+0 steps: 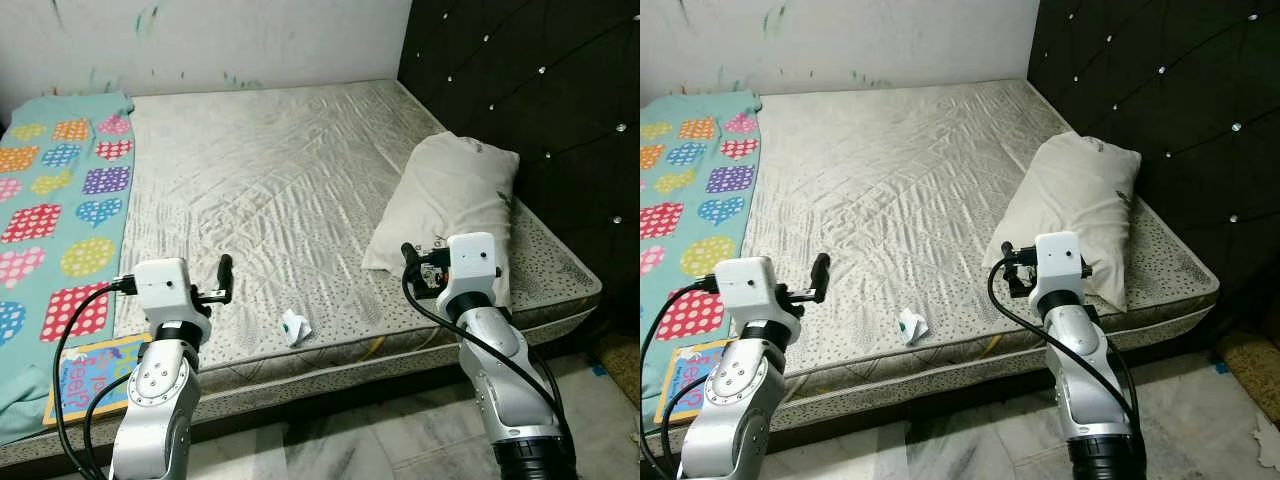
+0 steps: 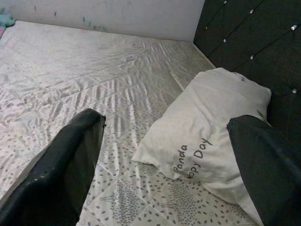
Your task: Clean up the room
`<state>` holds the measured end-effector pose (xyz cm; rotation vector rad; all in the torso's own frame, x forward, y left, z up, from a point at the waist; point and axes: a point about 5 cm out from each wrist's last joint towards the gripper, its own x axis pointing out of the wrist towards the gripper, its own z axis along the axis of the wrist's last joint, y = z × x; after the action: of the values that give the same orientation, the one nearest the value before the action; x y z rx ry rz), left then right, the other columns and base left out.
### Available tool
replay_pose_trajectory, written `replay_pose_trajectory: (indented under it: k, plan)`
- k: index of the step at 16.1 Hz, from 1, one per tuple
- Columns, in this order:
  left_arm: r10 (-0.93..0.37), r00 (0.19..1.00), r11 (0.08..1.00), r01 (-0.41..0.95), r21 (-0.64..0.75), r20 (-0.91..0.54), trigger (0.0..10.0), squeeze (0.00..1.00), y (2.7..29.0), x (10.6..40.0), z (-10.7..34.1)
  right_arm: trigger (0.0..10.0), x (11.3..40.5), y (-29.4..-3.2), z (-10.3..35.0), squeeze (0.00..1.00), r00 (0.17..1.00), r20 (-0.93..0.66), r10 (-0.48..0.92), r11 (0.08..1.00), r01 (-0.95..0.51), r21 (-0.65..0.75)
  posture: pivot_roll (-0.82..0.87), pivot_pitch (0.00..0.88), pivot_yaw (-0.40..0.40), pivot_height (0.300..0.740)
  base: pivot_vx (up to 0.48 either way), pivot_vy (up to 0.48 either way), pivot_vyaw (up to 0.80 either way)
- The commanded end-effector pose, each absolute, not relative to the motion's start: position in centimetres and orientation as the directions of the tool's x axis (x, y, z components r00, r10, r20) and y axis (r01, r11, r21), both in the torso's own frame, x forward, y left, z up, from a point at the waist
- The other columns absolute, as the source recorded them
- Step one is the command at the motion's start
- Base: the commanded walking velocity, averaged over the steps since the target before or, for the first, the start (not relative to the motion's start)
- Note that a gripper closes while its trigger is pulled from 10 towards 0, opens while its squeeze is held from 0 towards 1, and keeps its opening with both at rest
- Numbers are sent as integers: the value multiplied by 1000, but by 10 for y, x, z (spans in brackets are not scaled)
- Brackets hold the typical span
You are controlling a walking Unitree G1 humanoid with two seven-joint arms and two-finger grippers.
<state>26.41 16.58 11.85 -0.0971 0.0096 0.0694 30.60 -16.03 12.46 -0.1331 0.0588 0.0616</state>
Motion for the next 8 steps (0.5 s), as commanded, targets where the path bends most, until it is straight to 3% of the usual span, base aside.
replay_pose_trajectory:
  k: [1, 3, 7, 8]
  plan:
    - [77, 997, 993, -78, -92, -15, 10000, 0, 167, 263, 118, 10000, 307, -161, 128, 0, 997, -48, 67, 987, -73, -141, -25, 56, -23, 740, 0, 0, 0]
    - [77, 997, 993, -79, -91, -24, 10000, 0, 169, 260, 115, 10000, 305, -162, 127, 0, 996, -46, 71, 986, -77, -146, -25, 57, -21, 740, 0, 0, 319]
    - [48, 999, 994, -50, -93, -23, 10000, 0, 166, 262, 116, 10000, 306, -159, 126, 0, 996, -52, 79, 986, -86, -145, -26, 63, -21, 740, 0, 0, 800]
    - [40, 999, 994, -41, -98, -18, 10000, 0, 166, 263, 116, 10000, 307, -157, 127, 0, 995, -48, 87, 986, -93, -137, -26, 66, -20, 740, 0, 0, 0]
